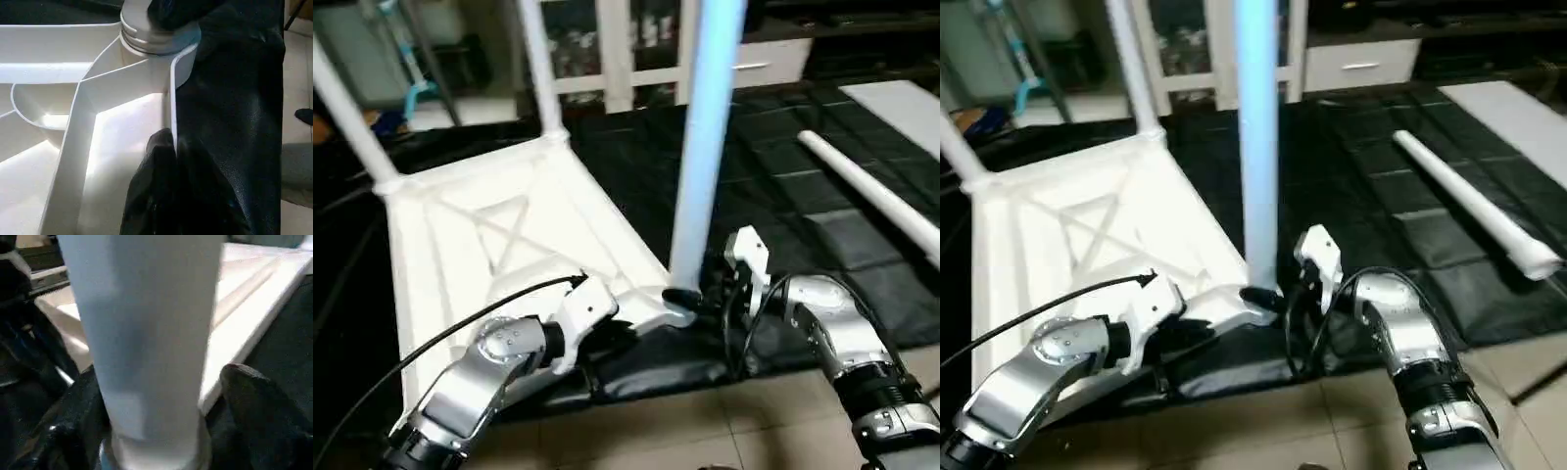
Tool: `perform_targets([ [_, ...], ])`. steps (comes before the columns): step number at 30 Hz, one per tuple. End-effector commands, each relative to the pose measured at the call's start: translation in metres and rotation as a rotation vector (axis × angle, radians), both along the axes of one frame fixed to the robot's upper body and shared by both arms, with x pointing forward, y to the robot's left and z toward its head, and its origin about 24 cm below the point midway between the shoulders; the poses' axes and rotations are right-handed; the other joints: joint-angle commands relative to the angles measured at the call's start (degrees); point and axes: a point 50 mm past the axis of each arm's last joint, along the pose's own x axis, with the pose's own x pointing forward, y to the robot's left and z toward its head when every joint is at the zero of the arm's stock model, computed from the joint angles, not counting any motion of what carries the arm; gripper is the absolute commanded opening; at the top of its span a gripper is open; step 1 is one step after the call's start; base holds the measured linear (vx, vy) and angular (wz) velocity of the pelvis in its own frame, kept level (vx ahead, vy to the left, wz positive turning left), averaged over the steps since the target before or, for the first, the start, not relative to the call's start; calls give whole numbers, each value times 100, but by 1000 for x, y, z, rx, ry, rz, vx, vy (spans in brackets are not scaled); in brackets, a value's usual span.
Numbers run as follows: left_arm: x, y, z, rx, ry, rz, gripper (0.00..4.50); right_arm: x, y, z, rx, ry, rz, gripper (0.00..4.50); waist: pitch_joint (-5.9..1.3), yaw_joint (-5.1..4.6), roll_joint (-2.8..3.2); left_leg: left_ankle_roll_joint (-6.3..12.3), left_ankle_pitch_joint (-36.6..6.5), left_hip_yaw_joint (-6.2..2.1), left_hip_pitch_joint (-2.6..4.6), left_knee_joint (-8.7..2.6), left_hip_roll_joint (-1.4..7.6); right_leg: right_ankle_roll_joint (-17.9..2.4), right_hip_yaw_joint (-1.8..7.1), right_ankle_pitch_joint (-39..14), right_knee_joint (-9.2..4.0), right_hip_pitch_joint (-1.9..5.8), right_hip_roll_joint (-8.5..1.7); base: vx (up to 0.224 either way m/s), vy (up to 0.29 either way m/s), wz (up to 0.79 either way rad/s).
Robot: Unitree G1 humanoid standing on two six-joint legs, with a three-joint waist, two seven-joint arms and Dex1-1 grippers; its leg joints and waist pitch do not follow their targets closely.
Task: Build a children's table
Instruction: Rotate leg to tighten
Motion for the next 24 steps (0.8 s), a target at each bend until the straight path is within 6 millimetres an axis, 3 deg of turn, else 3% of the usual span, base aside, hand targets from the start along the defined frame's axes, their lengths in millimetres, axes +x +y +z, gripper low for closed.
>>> perform_targets([
  [1,-9,-2,-9,21,58,-48,0,3,-1,4,6,-12,0,327,-350,35,-106,381,-1744,-61,79,-475,278,-1270,183,-1825,-385,167,-130,0,0,0],
  [2,-9,-2,-9,22,58,-49,0,3,-2,4,16,-2,7,317,-380,63,-99,413,-1546,-61,84,-457,275,-1300,205,-1652,-348,190,-116,0,0,0],
  [6,-10,-1,-8,24,63,-53,0,2,-3,5,50,30,43,284,-389,102,-97,491,-1351,-55,72,-446,274,-1366,201,-1414,-314,215,-89,0,0,0],
  [12,-11,0,-8,28,68,-60,0,-3,-3,2,66,63,77,240,-371,121,-95,340,-1687,-51,94,-464,274,-1267,209,-1825,-352,200,-83,0,0,0],
  [17,-11,0,-9,32,72,-62,0,-4,-4,1,71,72,73,236,-384,124,-92,315,-1652,-52,97,-457,270,-1249,214,-1774,-352,200,-86,0,0,0],
  [20,-8,1,-10,36,68,-27,0,4,-5,-3,40,44,-61,236,-387,118,-91,335,-1549,-54,80,-453,270,-1271,209,-1652,-334,209,-83,0,0,0],
  [22,-6,1,-10,38,64,-9,0,7,-6,-5,22,31,-111,233,-371,86,-92,268,-1688,-53,77,-468,257,-1217,204,-1863,-360,200,-80,0,0,0],
  [24,4,0,-13,58,47,81,0,15,-5,-11,-33,12,-270,231,-361,72,-100,143,-1930,-61,107,-481,255,-1120,201,-2170,-393,178,-81,0,0,0],
])
